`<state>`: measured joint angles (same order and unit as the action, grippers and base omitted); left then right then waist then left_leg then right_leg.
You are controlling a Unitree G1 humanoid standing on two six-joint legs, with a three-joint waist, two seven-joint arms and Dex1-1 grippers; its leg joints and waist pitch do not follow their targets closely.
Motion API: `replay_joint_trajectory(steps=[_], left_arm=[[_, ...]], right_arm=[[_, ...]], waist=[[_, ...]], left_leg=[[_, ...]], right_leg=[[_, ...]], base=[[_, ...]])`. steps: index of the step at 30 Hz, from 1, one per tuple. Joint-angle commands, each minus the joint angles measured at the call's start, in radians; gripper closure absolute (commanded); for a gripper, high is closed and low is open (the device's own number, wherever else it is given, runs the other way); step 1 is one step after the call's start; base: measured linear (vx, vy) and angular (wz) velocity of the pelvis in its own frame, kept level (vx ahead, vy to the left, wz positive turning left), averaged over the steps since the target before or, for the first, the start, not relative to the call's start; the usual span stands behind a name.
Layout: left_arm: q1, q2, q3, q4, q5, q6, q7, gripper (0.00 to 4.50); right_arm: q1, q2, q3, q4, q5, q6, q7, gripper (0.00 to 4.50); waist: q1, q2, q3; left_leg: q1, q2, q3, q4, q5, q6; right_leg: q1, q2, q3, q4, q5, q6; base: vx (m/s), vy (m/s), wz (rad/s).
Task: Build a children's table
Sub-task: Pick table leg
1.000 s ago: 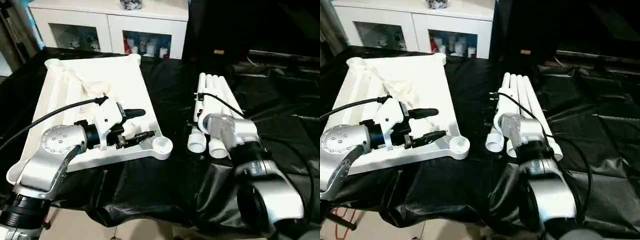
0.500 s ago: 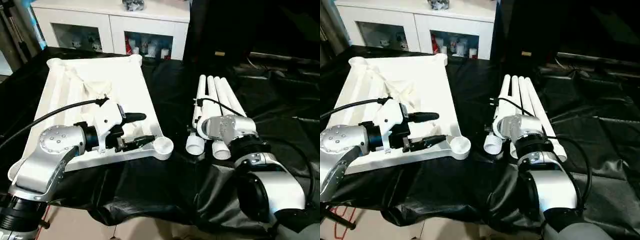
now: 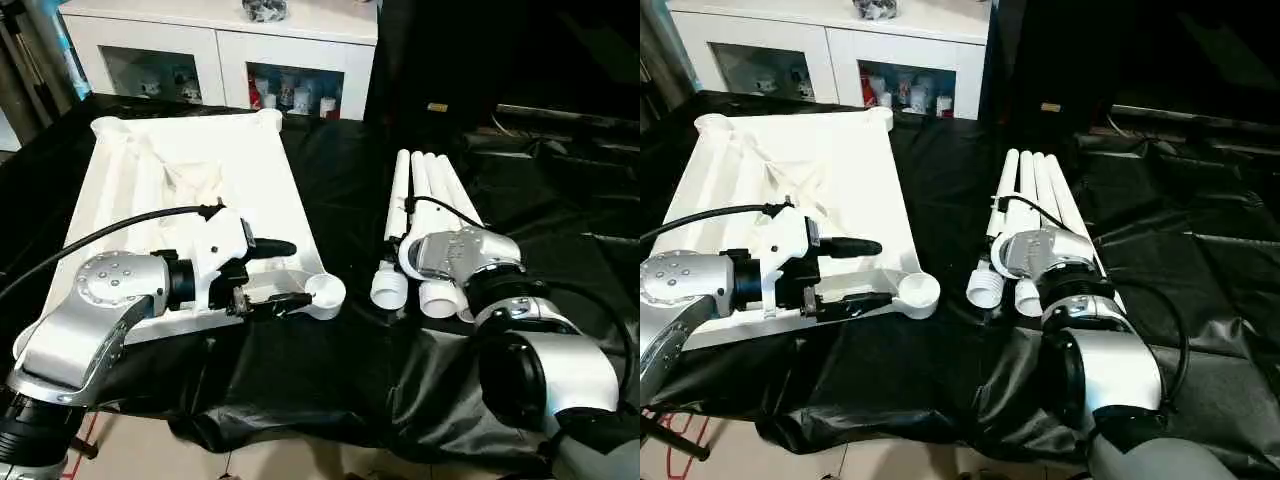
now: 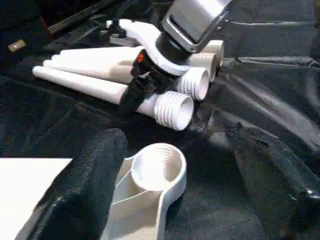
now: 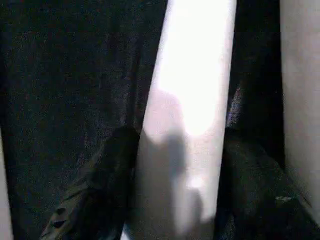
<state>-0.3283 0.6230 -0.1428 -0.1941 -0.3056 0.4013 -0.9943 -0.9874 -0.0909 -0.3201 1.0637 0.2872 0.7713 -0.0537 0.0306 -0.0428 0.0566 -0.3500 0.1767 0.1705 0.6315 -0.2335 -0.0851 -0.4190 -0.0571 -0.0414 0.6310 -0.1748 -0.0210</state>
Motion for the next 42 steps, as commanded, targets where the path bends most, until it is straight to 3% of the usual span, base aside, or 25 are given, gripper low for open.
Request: replay_joint_trajectory(steps=[1,2,5,11,14,15,16,17,19,20,21,22,23,24,26,27,28,29,32,37,42], left_arm=[[-0.022,-0.003,0.006,0.018,0.023,-0.023,0.021,0.22],[-0.026,-0.005,0.009,0.026,0.027,-0.025,0.026,0.22],[-0.045,-0.010,0.023,0.048,0.029,-0.016,0.040,0.00],[-0.068,-0.043,0.044,0.068,-0.001,-0.011,0.064,0.00],[-0.096,-0.084,0.053,0.093,-0.005,-0.008,0.106,0.00],[-0.108,-0.099,0.057,0.103,-0.006,0.003,0.125,0.00],[-0.146,-0.142,0.067,0.147,0.028,-0.011,0.205,0.00],[-0.146,-0.142,0.067,0.147,0.028,-0.011,0.205,0.00],[-0.206,-0.216,0.095,0.213,0.055,-0.023,0.329,0.00],[-0.215,-0.229,0.101,0.220,0.054,-0.024,0.346,0.00],[-0.256,-0.294,0.143,0.234,-0.003,0.016,0.400,0.00],[-0.265,-0.308,0.153,0.234,-0.022,0.038,0.408,0.00],[-0.283,-0.335,0.173,0.230,-0.064,0.086,0.423,0.00],[-0.305,-0.362,0.194,0.231,-0.105,0.143,0.444,0.00],[-0.320,-0.377,0.206,0.233,-0.129,0.178,0.458,0.00],[-0.370,-0.445,0.268,0.264,-0.241,0.252,0.508,0.00],[-0.372,-0.448,0.270,0.265,-0.247,0.255,0.509,0.00],[-0.413,-0.508,0.325,0.297,-0.347,0.309,0.548,0.00],[-0.442,-0.555,0.367,0.317,-0.419,0.351,0.573,0.00],[-0.484,-0.613,0.435,0.330,-0.524,0.446,0.636,0.00],[-0.491,-0.632,0.448,0.315,-0.577,0.479,0.661,0.00]], right_arm=[[-0.007,-0.004,-0.017,0.009,0.021,0.011,-0.005,2.24],[-0.009,-0.005,-0.020,0.006,0.024,0.012,-0.003,2.24],[-0.017,-0.008,-0.040,-0.016,0.043,0.030,0.002,2.55],[-0.018,-0.011,-0.059,-0.092,0.073,0.083,0.015,2.64],[0.007,0.001,-0.067,-0.227,0.102,0.056,0.023,2.65],[0.020,0.005,-0.061,-0.278,0.103,0.046,0.028,2.65],[0.071,0.010,-0.008,-0.411,0.086,-0.016,0.085,2.65],[0.071,0.010,-0.008,-0.411,0.086,-0.016,0.085,2.65],[0.155,-0.008,0.074,-0.601,0.089,-0.028,0.195,2.65],[0.168,-0.011,0.081,-0.629,0.098,-0.023,0.213,2.65],[0.226,-0.031,0.097,-0.748,0.173,0.028,0.316,2.65],[0.241,-0.035,0.098,-0.775,0.195,0.041,0.341,2.65],[0.270,-0.044,0.100,-0.831,0.241,0.069,0.393,2.65],[0.298,-0.059,0.106,-0.882,0.278,0.096,0.435,2.65],[0.315,-0.066,0.109,-0.915,0.296,0.111,0.454,2.65],[0.360,-0.089,0.111,-1.016,0.371,0.154,0.519,2.66],[0.362,-0.090,0.110,-1.021,0.375,0.155,0.522,2.66],[0.401,-0.104,0.106,-1.103,0.441,0.170,0.586,2.66],[0.436,-0.115,0.105,-1.164,0.484,0.165,0.650,2.66],[0.478,-0.131,0.104,-1.228,0.528,0.173,0.704,2.66],[0.496,-0.146,0.118,-1.245,0.529,0.168,0.704,2.66]], waist=[[-0.002,0.012,-0.062],[-0.003,0.016,-0.062],[-0.002,0.016,-0.064],[0.000,0.016,-0.067],[0.005,0.014,-0.068],[0.006,0.010,-0.070],[0.008,0.010,-0.068],[0.015,0.011,-0.066],[0.016,0.008,-0.068],[0.017,0.007,-0.066],[0.019,0.005,-0.067],[0.022,0.003,-0.068],[0.027,0.005,-0.069],[0.028,0.005,-0.068],[0.032,-0.001,-0.067],[0.029,-0.001,-0.066],[0.039,0.002,-0.066],[0.039,-0.002,-0.064],[0.042,-0.004,-0.063],[0.037,-0.004,-0.063],[0.040,-0.004,-0.066]], left_leg=[[-0.003,0.035,-0.004,-0.087,-0.121,-0.047],[-0.003,0.035,-0.005,-0.087,-0.121,-0.048],[-0.002,0.034,-0.004,-0.086,-0.116,-0.048],[-0.003,0.033,-0.002,-0.084,-0.075,-0.037],[-0.002,0.033,-0.001,-0.083,-0.061,-0.033],[-0.003,0.034,-0.001,-0.083,-0.042,-0.026],[-0.003,0.034,-0.002,-0.084,-0.042,-0.022],[0.000,0.035,0.001,-0.082,-0.051,-0.020],[-0.001,0.036,-0.001,-0.084,-0.052,-0.021],[-0.003,0.036,-0.002,-0.085,-0.053,-0.019],[-0.005,0.034,-0.003,-0.085,-0.039,-0.010],[-0.004,0.034,0.000,-0.083,-0.039,-0.008],[-0.001,0.040,-0.004,-0.083,-0.045,0.001],[-0.003,0.038,-0.003,-0.084,-0.049,0.005],[-0.007,0.035,-0.005,-0.083,-0.044,0.015],[-0.008,0.034,-0.004,-0.082,-0.052,0.014],[-0.003,0.031,-0.001,-0.075,-0.063,0.015],[-0.006,0.030,-0.001,-0.079,-0.070,0.024],[-0.009,0.032,-0.006,-0.080,-0.080,0.030],[-0.014,0.029,-0.009,-0.080,-0.061,0.035],[-0.014,0.032,-0.011,-0.079,-0.027,0.039]], right_leg=[[0.053,-0.066,0.046,-0.064,-0.227,-0.180],[0.054,-0.066,0.045,-0.063,-0.225,-0.180],[0.054,-0.065,0.045,-0.062,-0.208,-0.185],[0.059,-0.064,0.045,-0.055,-0.129,-0.208],[0.060,-0.064,0.046,-0.054,-0.102,-0.209],[0.062,-0.064,0.047,-0.051,-0.072,-0.214],[0.062,-0.065,0.046,-0.051,-0.074,-0.211],[0.059,-0.065,0.047,-0.058,-0.083,-0.198],[0.063,-0.065,0.047,-0.058,-0.092,-0.190],[0.067,-0.064,0.047,-0.060,-0.092,-0.188],[0.072,-0.065,0.048,-0.061,-0.080,-0.187],[0.077,-0.065,0.050,-0.060,-0.069,-0.189],[0.070,-0.070,0.048,-0.059,-0.071,-0.205],[0.072,-0.069,0.048,-0.060,-0.077,-0.209],[0.072,-0.069,0.046,-0.064,-0.100,-0.217],[0.071,-0.069,0.046,-0.066,-0.124,-0.216],[0.072,-0.070,0.048,-0.075,-0.153,-0.214],[0.072,-0.068,0.048,-0.079,-0.177,-0.212],[0.071,-0.069,0.042,-0.086,-0.251,-0.181],[0.068,-0.066,0.039,-0.094,-0.296,-0.147],[0.069,-0.065,0.037,-0.090,-0.243,-0.152]], base=[[0.000,0.000,0.00],[0.000,0.000,0.00],[0.000,0.000,0.00],[0.000,0.000,0.00],[0.000,0.000,0.00],[0.000,0.000,0.00],[0.000,0.000,0.00],[0.000,0.000,0.00],[0.000,0.000,0.00],[0.000,0.000,0.00],[0.000,0.000,0.00],[0.000,0.000,0.00],[0.000,0.000,0.00],[0.000,0.000,0.00],[0.000,0.000,0.00],[0.000,0.000,0.00],[0.000,0.000,0.00],[0.000,0.000,0.00],[0.000,0.000,0.00],[0.000,0.000,0.00],[0.000,0.000,0.00]])
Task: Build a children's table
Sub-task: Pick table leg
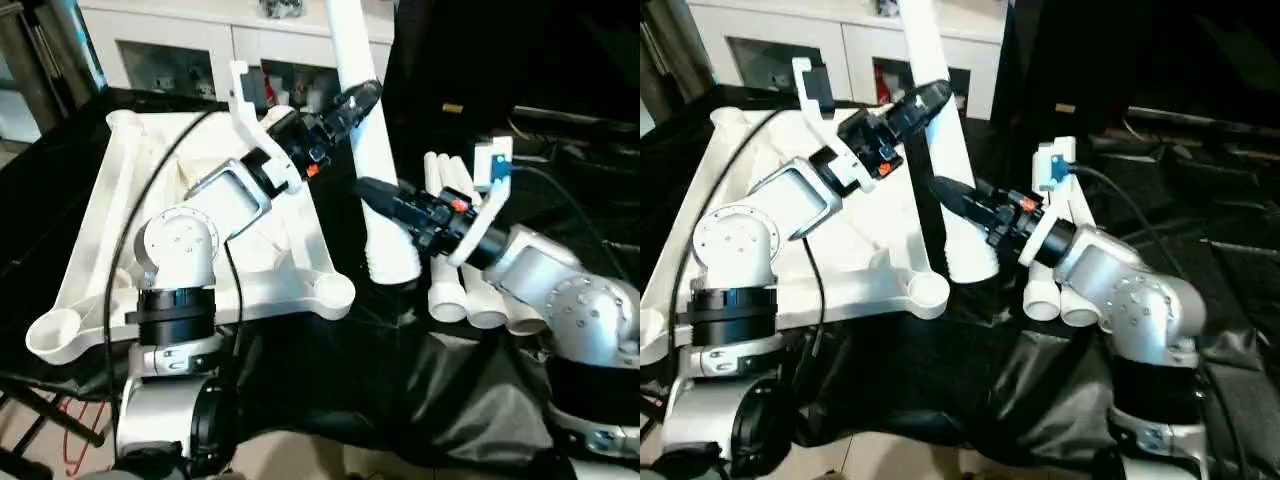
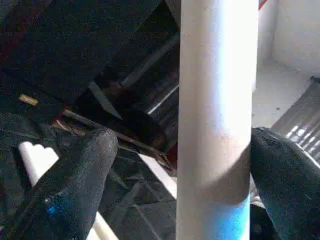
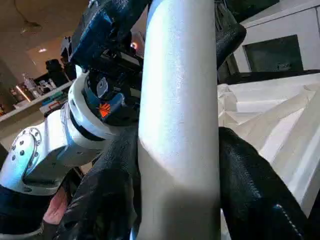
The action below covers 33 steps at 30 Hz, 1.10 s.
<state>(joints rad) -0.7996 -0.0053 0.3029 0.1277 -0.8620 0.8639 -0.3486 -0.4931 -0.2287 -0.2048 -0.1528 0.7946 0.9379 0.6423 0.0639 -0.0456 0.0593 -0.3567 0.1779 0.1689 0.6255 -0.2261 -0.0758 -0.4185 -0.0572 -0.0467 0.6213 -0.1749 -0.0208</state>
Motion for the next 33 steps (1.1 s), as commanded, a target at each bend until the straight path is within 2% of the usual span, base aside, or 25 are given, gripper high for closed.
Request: replay_joint_trajectory(steps=[1,5,9,10,13,14,15,16,17,20,22,24,26,30,33], left_arm=[[-0.021,-0.010,0.009,-0.014,-0.041,0.025,0.019,0.00],[-0.021,-0.019,0.014,-0.033,-0.071,0.057,0.035,0.00],[-0.017,-0.017,-0.012,-0.056,-0.048,0.117,0.112,0.00],[-0.017,-0.016,-0.018,-0.059,-0.043,0.121,0.121,0.28],[-0.016,-0.018,-0.036,-0.072,-0.028,0.132,0.154,0.39],[-0.019,-0.025,-0.038,-0.071,-0.017,0.130,0.184,0.48],[-0.019,-0.025,-0.038,-0.071,-0.017,0.130,0.184,0.63],[-0.023,-0.034,-0.034,-0.064,0.002,0.114,0.222,0.74],[-0.024,-0.035,-0.034,-0.064,0.004,0.112,0.225,0.80],[-0.029,-0.048,-0.018,-0.058,0.023,0.084,0.267,1.01],[-0.035,-0.063,0.008,-0.058,0.020,0.070,0.315,1.24],[-0.036,-0.068,0.016,-0.057,0.023,0.062,0.339,1.25],[-0.036,-0.073,0.023,-0.055,0.028,0.053,0.361,1.53],[-0.035,-0.084,0.034,-0.046,0.042,0.045,0.405,1.71],[-0.029,-0.089,0.033,-0.051,0.047,0.046,0.426,2.09]], right_arm=[[0.004,-0.012,0.012,-0.028,0.013,-0.003,0.008,2.66],[0.007,-0.025,0.046,-0.025,-0.026,-0.024,0.007,2.66],[-0.006,-0.035,0.114,-0.027,-0.131,-0.099,-0.030,2.66],[-0.011,-0.033,0.122,-0.027,-0.142,-0.104,-0.041,2.66],[-0.030,-0.024,0.157,-0.024,-0.195,-0.136,-0.085,2.66],[-0.044,-0.020,0.187,-0.023,-0.235,-0.157,-0.112,2.66],[-0.044,-0.020,0.187,-0.023,-0.235,-0.157,-0.112,2.66],[-0.053,-0.023,0.227,-0.027,-0.279,-0.174,-0.133,2.66],[-0.053,-0.023,0.231,-0.027,-0.282,-0.175,-0.135,2.66],[-0.059,-0.026,0.278,-0.030,-0.341,-0.191,-0.164,2.66],[-0.065,-0.018,0.321,-0.027,-0.397,-0.224,-0.185,2.66],[-0.068,-0.012,0.336,-0.026,-0.412,-0.235,-0.195,2.66],[-0.071,-0.006,0.348,-0.025,-0.425,-0.244,-0.207,2.66],[-0.077,0.006,0.357,-0.017,-0.448,-0.257,-0.236,2.66],[-0.078,0.016,0.354,-0.011,-0.460,-0.268,-0.244,2.66]], waist=[[0.007,0.000,-0.070],[0.007,0.000,-0.072],[0.006,0.001,-0.071],[0.005,0.001,-0.070],[0.005,0.002,-0.069],[0.002,0.003,-0.068],[0.001,0.002,-0.067],[0.001,0.002,-0.067],[0.001,0.003,-0.067],[0.001,0.002,-0.069],[0.000,0.001,-0.070],[0.000,0.001,-0.070],[-0.001,0.002,-0.070],[-0.001,0.002,-0.069],[0.000,0.004,-0.070]], left_leg=[[-0.008,0.030,-0.009,-0.072,-0.021,0.033],[-0.008,0.033,-0.010,-0.073,0.003,0.045],[-0.007,0.035,-0.009,-0.073,0.005,0.040],[-0.007,0.035,-0.009,-0.073,0.002,0.037],[-0.007,0.036,-0.010,-0.075,-0.003,0.032],[-0.007,0.035,-0.011,-0.075,-0.013,0.025],[-0.007,0.035,-0.011,-0.075,-0.016,0.022],[-0.006,0.034,-0.009,-0.075,-0.028,0.019],[-0.006,0.035,-0.011,-0.075,-0.026,0.016],[-0.008,0.034,-0.012,-0.075,-0.007,0.021],[-0.009,0.033,-0.011,-0.073,-0.002,0.020],[-0.009,0.033,-0.012,-0.073,0.000,0.021],[-0.007,0.033,-0.011,-0.073,-0.011,0.026],[-0.008,0.033,-0.011,-0.073,-0.013,0.026],[-0.007,0.034,-0.012,-0.073,-0.012,0.027]], right_leg=[[0.070,-0.066,0.042,-0.078,-0.217,-0.158],[0.072,-0.067,0.041,-0.074,-0.159,-0.181],[0.072,-0.068,0.042,-0.071,-0.136,-0.189],[0.073,-0.069,0.042,-0.072,-0.143,-0.186],[0.073,-0.069,0.042,-0.073,-0.154,-0.180],[0.073,-0.068,0.042,-0.074,-0.168,-0.172],[0.072,-0.068,0.042,-0.076,-0.176,-0.169],[0.072,-0.068,0.043,-0.079,-0.200,-0.160],[0.071,-0.067,0.042,-0.078,-0.202,-0.156],[0.073,-0.066,0.043,-0.074,-0.163,-0.148],[0.074,-0.065,0.043,-0.072,-0.137,-0.158],[0.075,-0.067,0.043,-0.070,-0.123,-0.164],[0.073,-0.066,0.044,-0.071,-0.125,-0.167],[0.073,-0.065,0.044,-0.070,-0.124,-0.165],[0.073,-0.066,0.044,-0.068,-0.115,-0.164]], base=[[0.000,0.000,0.00],[0.000,0.000,0.00],[0.000,0.000,0.00],[0.000,0.000,0.00],[0.000,0.000,0.00],[0.000,0.000,0.00],[0.000,0.000,0.00],[0.000,0.000,0.00],[0.000,0.000,0.00],[0.000,0.000,0.00],[0.000,0.000,0.00],[0.000,0.000,0.00],[0.000,0.000,0.00],[0.000,0.000,0.00],[0.000,0.000,0.00]])
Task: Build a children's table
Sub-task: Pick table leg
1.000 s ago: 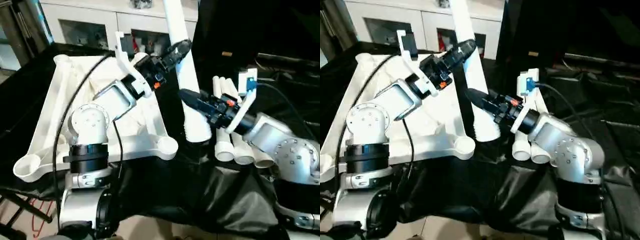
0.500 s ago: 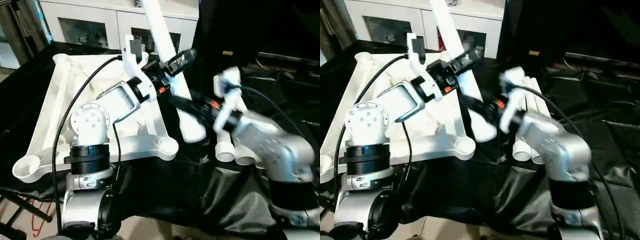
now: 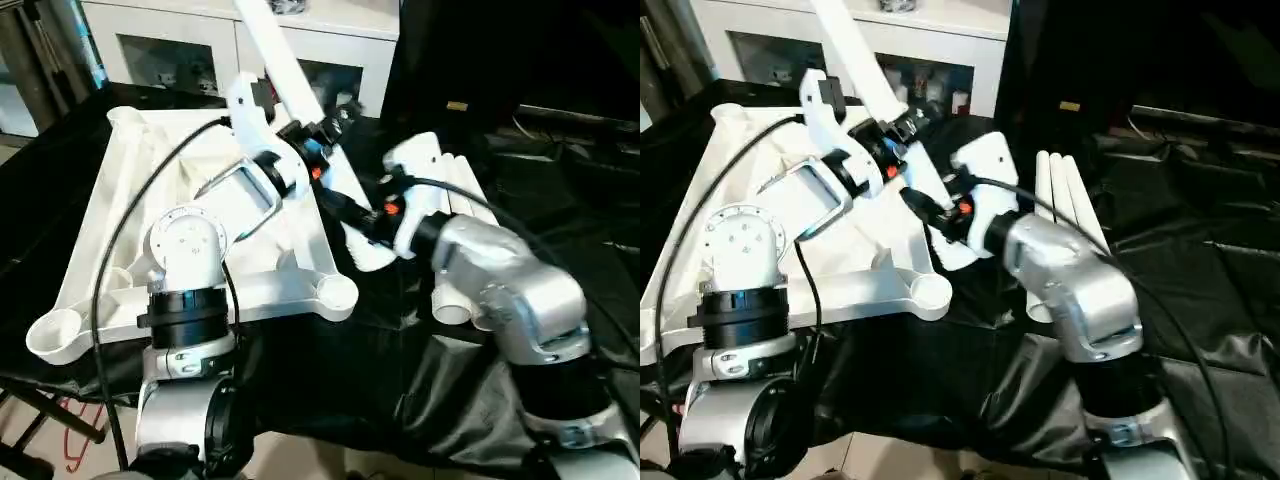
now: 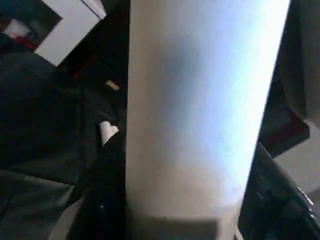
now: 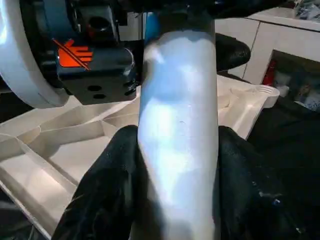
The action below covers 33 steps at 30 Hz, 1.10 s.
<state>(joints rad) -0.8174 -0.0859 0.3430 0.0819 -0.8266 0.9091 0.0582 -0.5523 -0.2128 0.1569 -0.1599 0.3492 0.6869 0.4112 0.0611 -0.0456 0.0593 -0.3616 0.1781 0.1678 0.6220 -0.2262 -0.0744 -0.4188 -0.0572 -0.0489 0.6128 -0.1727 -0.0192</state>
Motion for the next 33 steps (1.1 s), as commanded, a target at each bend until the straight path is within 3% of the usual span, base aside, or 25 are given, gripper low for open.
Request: replay_joint_trajectory(steps=[1,9,10,12,17,19,21,24,28,33], left_arm=[[-0.009,-0.010,-0.009,-0.007,0.015,-0.002,0.030,2.12],[0.006,0.009,-0.041,-0.017,0.036,-0.004,0.010,2.54],[0.008,0.013,-0.046,-0.018,0.038,-0.007,0.001,2.56],[0.014,0.071,-0.113,-0.030,0.056,-0.013,-0.118,2.59],[0.018,0.155,-0.179,-0.040,0.046,0.022,-0.281,2.60],[0.017,0.190,-0.195,-0.047,0.020,0.039,-0.376,2.60],[0.016,0.222,-0.217,-0.052,0.003,0.043,-0.460,2.60],[0.015,0.262,-0.248,-0.054,-0.037,0.053,-0.598,2.60],[0.001,0.290,-0.262,-0.045,-0.079,0.075,-0.735,2.60],[-0.007,0.298,-0.284,-0.061,-0.118,0.084,-0.845,2.60]], right_arm=[[-0.019,0.002,-0.006,-0.002,-0.022,-0.022,-0.016,2.66],[-0.020,0.001,0.003,0.000,-0.038,-0.031,-0.016,2.66],[-0.019,0.004,-0.001,0.000,-0.035,-0.027,-0.017,2.10],[-0.011,0.007,-0.037,-0.005,0.014,0.007,0.006,1.94],[0.028,-0.064,-0.073,-0.046,0.137,0.068,0.159,1.92],[0.054,-0.092,-0.121,-0.066,0.236,0.126,0.235,1.92],[0.067,-0.109,-0.161,-0.075,0.314,0.174,0.285,1.92],[0.063,-0.125,-0.197,-0.069,0.384,0.219,0.317,1.92],[0.061,-0.155,-0.204,-0.064,0.435,0.264,0.365,1.92],[0.075,-0.199,-0.159,-0.074,0.437,0.304,0.405,1.92]], waist=[[0.002,0.002,-0.070],[0.002,0.004,-0.071],[0.002,0.007,-0.071],[0.004,0.008,-0.071],[0.006,0.012,-0.070],[0.009,0.011,-0.071],[0.012,0.011,-0.073],[0.011,0.011,-0.068],[0.011,0.011,-0.066],[0.014,0.012,-0.067]], left_leg=[[-0.002,0.033,-0.010,-0.069,-0.012,0.026],[-0.002,0.033,-0.011,-0.069,-0.008,0.027],[-0.001,0.033,-0.011,-0.069,-0.005,0.029],[0.000,0.033,-0.011,-0.070,-0.004,0.031],[0.005,0.034,-0.009,-0.070,-0.006,0.036],[0.005,0.035,-0.009,-0.070,-0.004,0.041],[0.005,0.034,-0.009,-0.070,-0.007,0.049],[0.003,0.035,-0.008,-0.072,-0.028,0.035],[0.004,0.035,-0.008,-0.074,-0.048,0.017],[0.006,0.037,-0.009,-0.074,-0.056,0.003]], right_leg=[[0.073,-0.065,0.046,-0.060,-0.116,-0.165],[0.074,-0.065,0.046,-0.058,-0.100,-0.167],[0.073,-0.065,0.046,-0.058,-0.095,-0.167],[0.072,-0.066,0.046,-0.056,-0.098,-0.164],[0.072,-0.063,0.047,-0.052,-0.059,-0.183],[0.075,-0.065,0.048,-0.049,-0.040,-0.196],[0.077,-0.067,0.048,-0.050,-0.048,-0.211],[0.076,-0.069,0.046,-0.057,-0.116,-0.210],[0.074,-0.069,0.046,-0.066,-0.193,-0.193],[0.073,-0.071,0.046,-0.067,-0.215,-0.184]], base=[[0.000,0.000,0.00],[0.000,0.000,0.00],[0.000,0.000,0.00],[0.000,0.000,0.00],[0.000,0.000,0.00],[0.000,0.000,0.00],[0.000,0.000,0.00],[0.000,0.000,0.00],[0.000,0.000,0.00],[0.000,0.000,0.00]])
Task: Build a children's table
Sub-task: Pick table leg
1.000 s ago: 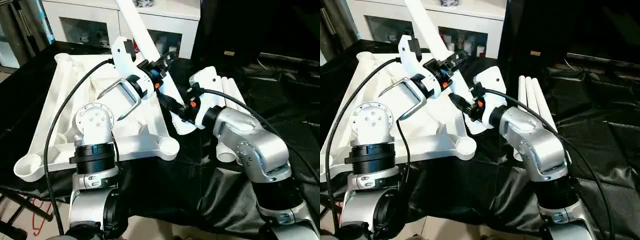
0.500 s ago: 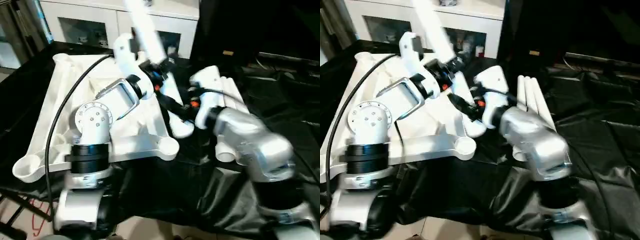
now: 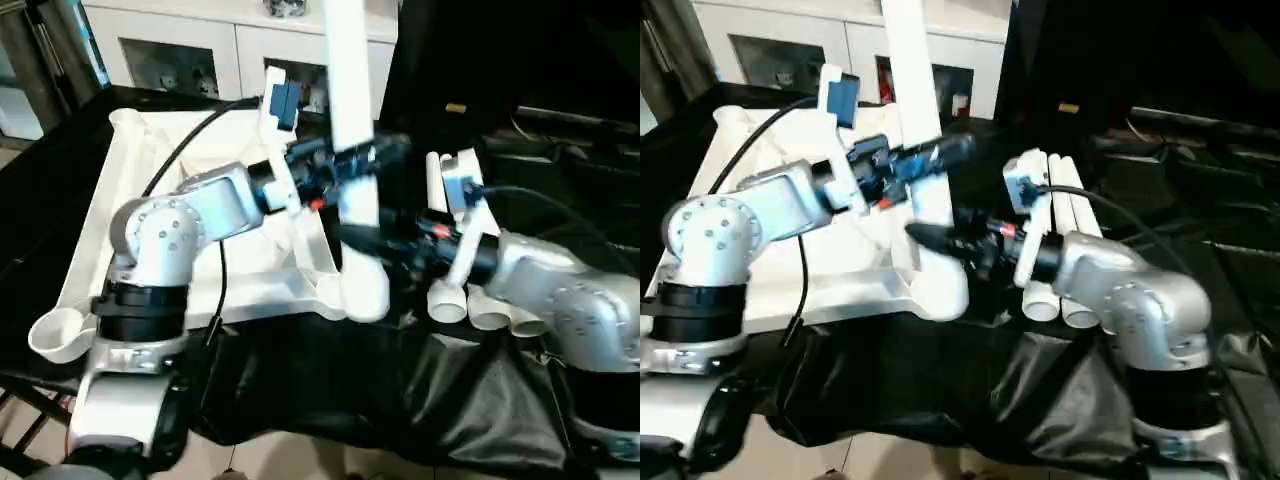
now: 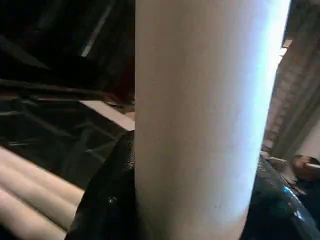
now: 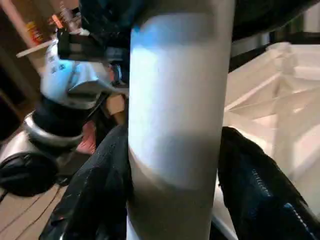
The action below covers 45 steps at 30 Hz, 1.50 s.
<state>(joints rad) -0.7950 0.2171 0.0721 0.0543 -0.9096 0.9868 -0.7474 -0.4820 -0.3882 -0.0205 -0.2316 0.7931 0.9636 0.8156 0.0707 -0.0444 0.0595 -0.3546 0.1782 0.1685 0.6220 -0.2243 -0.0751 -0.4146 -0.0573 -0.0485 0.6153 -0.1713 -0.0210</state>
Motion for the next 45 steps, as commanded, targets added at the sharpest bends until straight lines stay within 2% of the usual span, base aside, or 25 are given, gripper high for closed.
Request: replay_joint_trajectory(steps=[1,2,3,5,10,17,18,19,21,23,26,31,33,34,36,37,39,45], left_arm=[[-0.033,-0.007,-0.015,-0.030,-0.035,0.001,-0.045,2.60],[-0.035,-0.011,-0.012,-0.026,-0.037,0.000,-0.044,2.60],[-0.037,-0.012,-0.012,-0.024,-0.037,0.000,-0.045,2.60],[-0.046,-0.016,-0.008,-0.013,-0.040,-0.003,-0.060,2.60],[-0.049,-0.016,-0.005,-0.007,-0.041,-0.003,-0.076,2.61],[-0.041,-0.012,-0.007,-0.007,-0.024,-0.011,-0.088,2.61],[-0.040,-0.011,-0.007,-0.007,-0.023,-0.010,-0.088,2.26],[-0.038,-0.013,-0.008,-0.003,-0.005,-0.018,-0.065,2.26],[-0.036,-0.016,-0.010,0.000,0.021,-0.033,-0.032,1.91],[-0.032,-0.028,-0.017,0.003,0.079,-0.078,0.031,1.81],[-0.035,-0.064,-0.016,0.019,0.176,-0.097,0.223,1.56],[-0.028,-0.113,0.005,0.021,0.245,-0.119,0.393,1.19],[-0.023,-0.133,0.017,0.015,0.272,-0.133,0.452,1.19],[-0.024,-0.161,0.047,0.025,0.280,-0.149,0.510,1.19],[-0.028,-0.200,0.094,0.040,0.258,-0.164,0.570,1.19],[-0.029,-0.203,0.098,0.042,0.255,-0.165,0.573,1.45],[-0.029,-0.223,0.129,0.048,0.241,-0.175,0.612,1.58],[-0.024,-0.236,0.136,0.027,0.242,-0.168,0.622,2.08]], right_arm=[[0.011,-0.031,0.029,-0.010,-0.005,0.036,0.007,1.92],[0.015,-0.035,0.036,-0.014,-0.007,0.037,0.010,1.92],[0.018,-0.038,0.042,-0.017,-0.010,0.036,0.010,2.19],[0.030,-0.050,0.069,-0.020,-0.031,0.030,0.000,2.26],[0.030,-0.042,0.068,-0.016,-0.038,0.025,-0.014,2.56],[0.011,-0.004,0.061,0.022,-0.071,-0.007,-0.093,2.57],[0.011,-0.002,0.060,0.023,-0.072,-0.007,-0.096,2.57],[0.007,0.014,0.054,0.023,-0.071,-0.009,-0.119,2.57],[0.004,0.033,0.047,0.019,-0.073,-0.019,-0.139,2.57],[0.003,0.059,0.041,0.013,-0.079,-0.042,-0.164,2.57],[-0.001,0.100,0.057,0.012,-0.147,-0.102,-0.240,2.57],[-0.007,0.142,0.081,0.036,-0.227,-0.170,-0.328,2.58],[-0.011,0.158,0.088,0.043,-0.248,-0.185,-0.356,2.58],[-0.017,0.175,0.090,0.051,-0.260,-0.194,-0.378,2.58],[-0.024,0.194,0.093,0.061,-0.277,-0.205,-0.396,2.58],[-0.024,0.195,0.094,0.062,-0.279,-0.206,-0.397,2.58],[-0.030,0.205,0.098,0.072,-0.294,-0.218,-0.406,2.58],[-0.041,0.218,0.104,0.087,-0.317,-0.239,-0.416,2.58]], waist=[[0.005,0.011,-0.068],[0.007,0.012,-0.067],[0.009,0.011,-0.068],[0.012,0.011,-0.069],[0.016,0.012,-0.068],[0.016,0.012,-0.068],[0.016,0.012,-0.069],[0.016,0.013,-0.068],[0.015,0.013,-0.069],[0.014,0.014,-0.068],[0.015,0.016,-0.070],[0.011,0.012,-0.069],[0.010,0.011,-0.070],[0.009,0.011,-0.069],[0.006,0.010,-0.070],[0.004,0.008,-0.069],[0.003,0.010,-0.069],[0.001,0.012,-0.069]], left_leg=[[-0.001,0.037,-0.010,-0.075,-0.046,0.004],[-0.002,0.038,-0.010,-0.074,-0.042,0.004],[-0.001,0.037,-0.009,-0.073,-0.043,0.004],[-0.002,0.037,-0.010,-0.073,-0.036,0.001],[0.000,0.038,-0.010,-0.075,-0.056,-0.004],[-0.001,0.037,-0.010,-0.076,-0.049,-0.012],[-0.001,0.037,-0.010,-0.076,-0.047,-0.012],[-0.001,0.038,-0.011,-0.076,-0.046,-0.013],[-0.001,0.038,-0.011,-0.076,-0.045,-0.017],[-0.002,0.040,-0.012,-0.078,-0.049,-0.024],[0.002,0.039,-0.010,-0.076,-0.059,-0.032],[-0.005,0.037,-0.011,-0.076,-0.047,-0.029],[-0.005,0.035,-0.012,-0.076,-0.049,-0.026],[-0.005,0.036,-0.012,-0.076,-0.050,-0.025],[-0.009,0.035,-0.012,-0.075,-0.050,-0.021],[-0.009,0.034,-0.012,-0.075,-0.052,-0.018],[-0.007,0.034,-0.013,-0.075,-0.050,-0.011],[-0.007,0.034,-0.012,-0.075,-0.047,-0.004]], right_leg=[[0.071,-0.069,0.045,-0.067,-0.200,-0.182],[0.070,-0.070,0.046,-0.066,-0.185,-0.186],[0.070,-0.071,0.046,-0.067,-0.185,-0.188],[0.072,-0.071,0.046,-0.065,-0.180,-0.187],[0.069,-0.071,0.046,-0.069,-0.211,-0.180],[0.069,-0.071,0.046,-0.067,-0.201,-0.174],[0.069,-0.070,0.046,-0.066,-0.197,-0.175],[0.068,-0.071,0.046,-0.066,-0.192,-0.176],[0.068,-0.071,0.045,-0.066,-0.185,-0.177],[0.069,-0.071,0.046,-0.066,-0.185,-0.173],[0.068,-0.072,0.048,-0.066,-0.183,-0.170],[0.071,-0.069,0.047,-0.065,-0.160,-0.164],[0.073,-0.069,0.047,-0.066,-0.172,-0.155],[0.071,-0.068,0.046,-0.068,-0.176,-0.152],[0.073,-0.069,0.046,-0.067,-0.168,-0.157],[0.073,-0.069,0.045,-0.069,-0.172,-0.157],[0.070,-0.066,0.045,-0.068,-0.165,-0.151],[0.068,-0.067,0.045,-0.068,-0.157,-0.152]], base=[[0.000,0.000,0.00],[0.000,0.000,0.00],[0.000,0.000,0.00],[0.000,0.000,0.00],[0.000,0.000,0.00],[0.000,0.000,0.00],[0.000,0.000,0.00],[0.000,0.000,0.00],[0.000,0.000,0.00],[0.000,0.000,0.00],[0.000,0.000,0.00],[0.000,0.000,0.00],[0.000,0.000,0.00],[0.000,0.000,0.00],[0.000,0.000,0.00],[0.000,0.000,0.00],[0.000,0.000,0.00],[0.000,0.000,0.00]])
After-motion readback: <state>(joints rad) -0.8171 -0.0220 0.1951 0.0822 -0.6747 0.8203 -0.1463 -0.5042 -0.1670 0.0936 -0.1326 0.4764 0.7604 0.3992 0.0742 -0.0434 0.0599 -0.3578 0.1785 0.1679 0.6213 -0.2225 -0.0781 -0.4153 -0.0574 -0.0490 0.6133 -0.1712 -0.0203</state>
